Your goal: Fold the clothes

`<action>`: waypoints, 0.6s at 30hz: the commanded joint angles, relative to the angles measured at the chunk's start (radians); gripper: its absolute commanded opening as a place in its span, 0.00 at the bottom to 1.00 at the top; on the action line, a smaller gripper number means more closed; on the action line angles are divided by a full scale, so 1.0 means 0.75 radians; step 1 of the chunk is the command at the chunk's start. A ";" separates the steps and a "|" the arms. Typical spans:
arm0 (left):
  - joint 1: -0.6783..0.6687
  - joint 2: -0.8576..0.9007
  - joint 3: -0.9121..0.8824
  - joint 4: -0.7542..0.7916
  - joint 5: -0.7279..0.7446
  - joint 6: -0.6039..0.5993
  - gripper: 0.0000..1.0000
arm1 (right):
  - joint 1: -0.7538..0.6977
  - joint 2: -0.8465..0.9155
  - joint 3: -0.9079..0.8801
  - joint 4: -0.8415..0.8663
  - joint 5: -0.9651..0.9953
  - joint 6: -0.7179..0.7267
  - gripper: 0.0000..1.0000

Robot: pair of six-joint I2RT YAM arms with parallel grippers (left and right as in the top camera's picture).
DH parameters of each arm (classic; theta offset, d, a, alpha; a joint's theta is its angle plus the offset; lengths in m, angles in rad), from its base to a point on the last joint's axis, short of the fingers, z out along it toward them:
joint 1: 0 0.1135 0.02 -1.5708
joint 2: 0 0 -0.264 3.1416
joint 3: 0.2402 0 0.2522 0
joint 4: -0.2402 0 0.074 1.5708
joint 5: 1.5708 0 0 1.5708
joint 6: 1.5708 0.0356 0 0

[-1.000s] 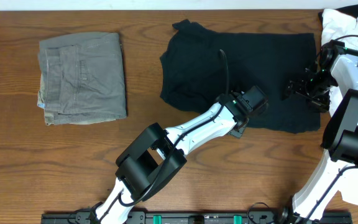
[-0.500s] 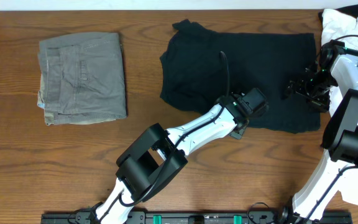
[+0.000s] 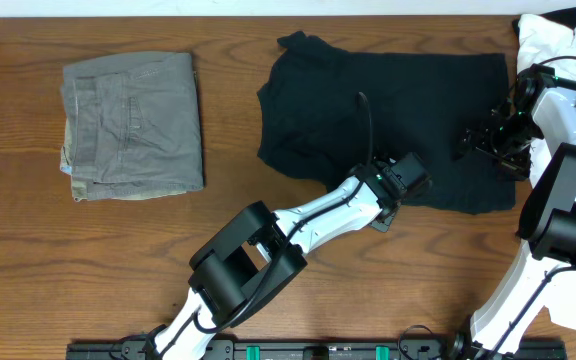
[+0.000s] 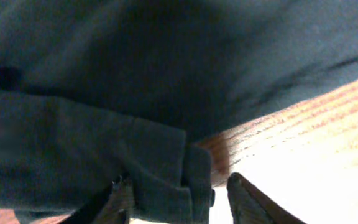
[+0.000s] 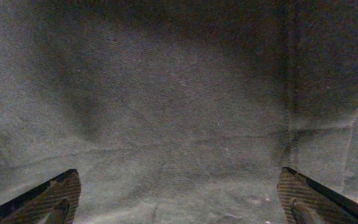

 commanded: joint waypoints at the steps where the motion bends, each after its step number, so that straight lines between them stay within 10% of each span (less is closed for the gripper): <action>1: -0.002 0.018 -0.007 -0.002 -0.045 0.002 0.43 | 0.008 0.008 -0.009 0.002 -0.009 0.004 0.99; 18: -0.002 0.018 -0.008 -0.012 -0.091 0.030 0.06 | 0.008 0.008 -0.009 0.002 0.001 0.004 0.99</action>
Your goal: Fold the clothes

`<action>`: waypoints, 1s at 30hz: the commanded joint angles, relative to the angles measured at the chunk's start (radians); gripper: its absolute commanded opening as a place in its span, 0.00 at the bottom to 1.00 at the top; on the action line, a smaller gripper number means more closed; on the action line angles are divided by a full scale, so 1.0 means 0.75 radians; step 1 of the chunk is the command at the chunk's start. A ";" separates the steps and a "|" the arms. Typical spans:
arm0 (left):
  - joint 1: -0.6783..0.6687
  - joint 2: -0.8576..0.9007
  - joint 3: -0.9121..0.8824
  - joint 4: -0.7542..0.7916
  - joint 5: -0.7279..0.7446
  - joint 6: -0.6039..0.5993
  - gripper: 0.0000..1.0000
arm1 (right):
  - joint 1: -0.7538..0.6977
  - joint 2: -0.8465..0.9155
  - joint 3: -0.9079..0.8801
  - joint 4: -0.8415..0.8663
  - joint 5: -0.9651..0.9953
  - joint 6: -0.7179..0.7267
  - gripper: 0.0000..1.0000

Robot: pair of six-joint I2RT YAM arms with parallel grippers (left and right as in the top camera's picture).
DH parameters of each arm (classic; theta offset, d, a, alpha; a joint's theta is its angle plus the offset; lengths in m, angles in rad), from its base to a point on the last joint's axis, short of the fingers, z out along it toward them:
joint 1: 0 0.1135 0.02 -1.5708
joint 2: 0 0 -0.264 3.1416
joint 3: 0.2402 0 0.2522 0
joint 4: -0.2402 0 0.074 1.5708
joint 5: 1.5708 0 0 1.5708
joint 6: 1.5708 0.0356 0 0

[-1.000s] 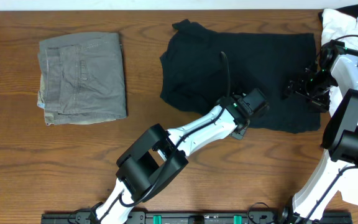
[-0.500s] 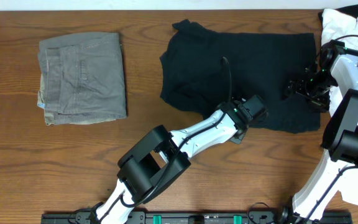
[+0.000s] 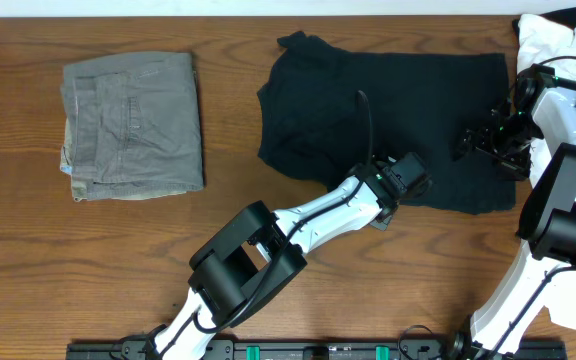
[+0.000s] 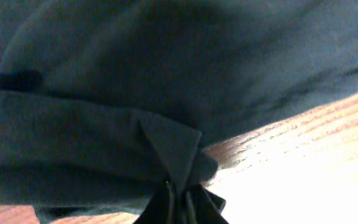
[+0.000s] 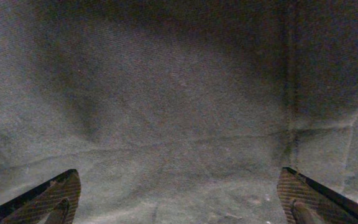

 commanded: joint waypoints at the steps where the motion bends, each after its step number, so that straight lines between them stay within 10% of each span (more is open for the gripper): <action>1: -0.002 0.011 -0.007 -0.031 -0.089 0.024 0.06 | 0.009 0.008 -0.009 0.002 0.006 0.004 0.99; 10: -0.001 -0.129 -0.007 -0.351 -0.425 0.024 0.06 | 0.009 0.008 -0.009 0.002 0.015 0.005 0.99; 30: 0.058 -0.244 -0.043 -0.725 -0.423 -0.131 0.06 | 0.000 0.008 -0.009 -0.039 0.099 -0.021 0.99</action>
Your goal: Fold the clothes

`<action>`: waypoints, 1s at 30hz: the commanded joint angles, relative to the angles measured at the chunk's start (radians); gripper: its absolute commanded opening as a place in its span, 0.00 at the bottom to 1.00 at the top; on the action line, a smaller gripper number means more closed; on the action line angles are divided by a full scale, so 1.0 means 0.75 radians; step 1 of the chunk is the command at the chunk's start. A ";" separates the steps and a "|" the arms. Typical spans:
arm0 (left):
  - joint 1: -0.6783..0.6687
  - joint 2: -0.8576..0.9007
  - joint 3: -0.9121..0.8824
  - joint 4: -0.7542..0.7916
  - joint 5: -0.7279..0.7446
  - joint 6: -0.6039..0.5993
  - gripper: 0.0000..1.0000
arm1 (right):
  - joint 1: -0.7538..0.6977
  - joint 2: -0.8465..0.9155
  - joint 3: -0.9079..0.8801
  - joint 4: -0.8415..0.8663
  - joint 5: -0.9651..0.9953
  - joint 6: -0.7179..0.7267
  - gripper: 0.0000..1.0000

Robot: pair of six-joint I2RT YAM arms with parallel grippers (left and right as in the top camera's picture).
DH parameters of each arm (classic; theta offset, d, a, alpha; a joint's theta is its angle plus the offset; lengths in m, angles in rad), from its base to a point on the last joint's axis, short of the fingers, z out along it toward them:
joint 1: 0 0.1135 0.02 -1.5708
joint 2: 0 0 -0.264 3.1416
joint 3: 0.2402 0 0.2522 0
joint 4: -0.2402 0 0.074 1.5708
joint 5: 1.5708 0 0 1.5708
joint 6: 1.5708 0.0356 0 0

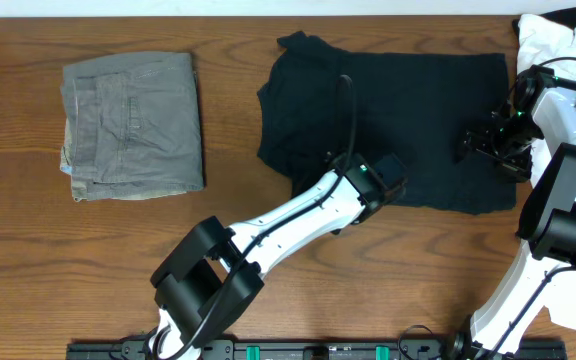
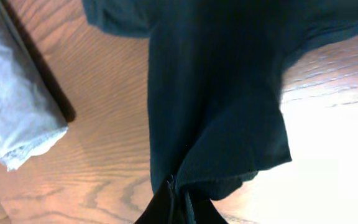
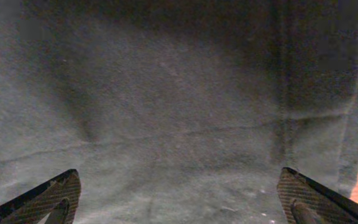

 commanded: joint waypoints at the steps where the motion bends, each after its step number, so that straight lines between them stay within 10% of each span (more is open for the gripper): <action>1: 0.023 -0.007 -0.044 -0.027 -0.030 -0.090 0.06 | -0.002 0.008 -0.009 -0.014 0.086 -0.015 0.99; 17: 0.023 -0.007 -0.325 0.051 0.263 -0.151 0.07 | -0.043 0.008 -0.009 -0.043 0.128 -0.015 0.99; 21: 0.023 -0.007 -0.333 0.034 0.264 -0.147 0.39 | -0.052 0.008 -0.009 -0.045 0.127 -0.015 0.99; 30: 0.090 -0.050 -0.210 -0.120 0.176 -0.076 0.41 | -0.051 0.007 0.071 -0.137 0.063 -0.015 0.99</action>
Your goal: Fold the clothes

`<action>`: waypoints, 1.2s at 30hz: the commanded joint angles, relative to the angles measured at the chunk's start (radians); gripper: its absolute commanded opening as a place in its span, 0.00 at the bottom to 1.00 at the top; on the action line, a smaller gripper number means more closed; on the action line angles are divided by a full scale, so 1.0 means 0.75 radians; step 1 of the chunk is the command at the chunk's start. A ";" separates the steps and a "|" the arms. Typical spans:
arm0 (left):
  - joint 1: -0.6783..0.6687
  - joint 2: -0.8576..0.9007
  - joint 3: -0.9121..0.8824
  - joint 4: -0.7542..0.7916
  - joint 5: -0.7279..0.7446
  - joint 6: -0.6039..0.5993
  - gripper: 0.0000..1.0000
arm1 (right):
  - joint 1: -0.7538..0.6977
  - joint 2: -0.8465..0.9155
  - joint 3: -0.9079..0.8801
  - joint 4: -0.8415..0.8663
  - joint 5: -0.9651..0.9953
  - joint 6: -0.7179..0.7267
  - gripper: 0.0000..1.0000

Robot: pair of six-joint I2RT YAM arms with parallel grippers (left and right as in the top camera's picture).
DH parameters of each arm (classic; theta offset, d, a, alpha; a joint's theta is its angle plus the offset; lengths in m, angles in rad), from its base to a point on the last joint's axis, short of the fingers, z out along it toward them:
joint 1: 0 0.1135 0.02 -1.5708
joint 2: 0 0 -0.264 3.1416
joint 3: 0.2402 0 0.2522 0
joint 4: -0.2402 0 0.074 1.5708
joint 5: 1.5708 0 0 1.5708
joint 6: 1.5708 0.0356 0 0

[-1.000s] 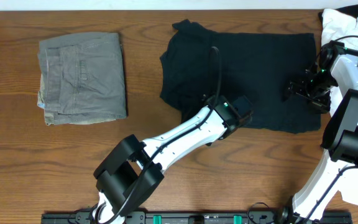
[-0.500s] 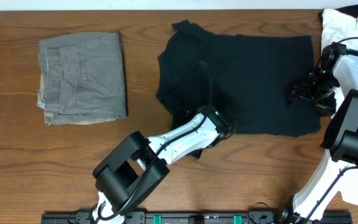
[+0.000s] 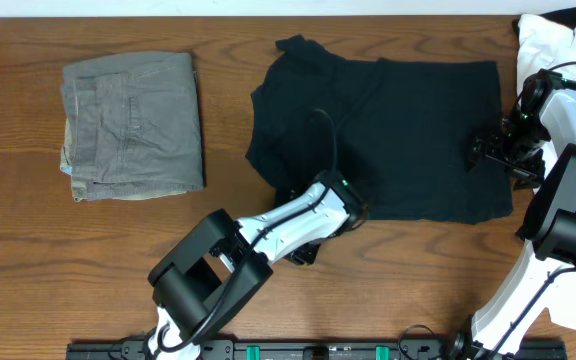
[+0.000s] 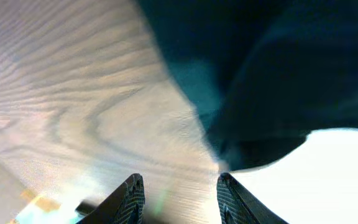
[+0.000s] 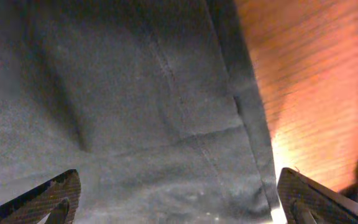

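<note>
A dark T-shirt (image 3: 388,130) lies spread flat on the wooden table (image 3: 228,40). My left gripper (image 3: 308,197) is at its lower left edge, open. In the left wrist view the left gripper (image 4: 179,178) holds nothing; the T-shirt's edge (image 4: 272,81) lies beyond the fingertips, over bare wood. My right gripper (image 3: 488,150) rests wide open over the shirt's right side. Under the right gripper (image 5: 178,180) in its wrist view are the T-shirt's stitched hem (image 5: 166,68) and a strip of wood.
Folded grey trousers (image 3: 133,125) lie at the far left. A white garment (image 3: 558,35) is heaped at the back right corner, close to the right arm. A black rail (image 3: 268,351) runs along the front edge.
My left gripper, then shut on the shirt's lower hem and holding it up, is now open at the lower left edge. The shirt lies flatter. My right gripper has shifted toward the shirt's right edge.
First my left gripper stood open around a folded-up bit of the shirt's lower hem. Then it was shut on that hem, then held it raised and further left. Now the hem is let go and the shirt lies spread. My right gripper stayed open on the right side.
</note>
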 commanded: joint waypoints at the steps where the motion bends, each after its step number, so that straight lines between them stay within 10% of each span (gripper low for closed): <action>1: 0.058 -0.072 0.110 -0.035 -0.071 0.017 0.41 | -0.009 0.007 0.094 -0.084 -0.058 -0.011 0.99; 26: 0.649 -0.259 -0.025 0.432 0.591 0.209 0.40 | 0.017 -0.013 0.197 -0.200 -0.113 -0.010 0.99; 36: 0.920 -0.322 -0.024 0.541 0.690 0.173 0.33 | 0.229 -0.025 0.197 -0.168 -0.433 -0.342 0.74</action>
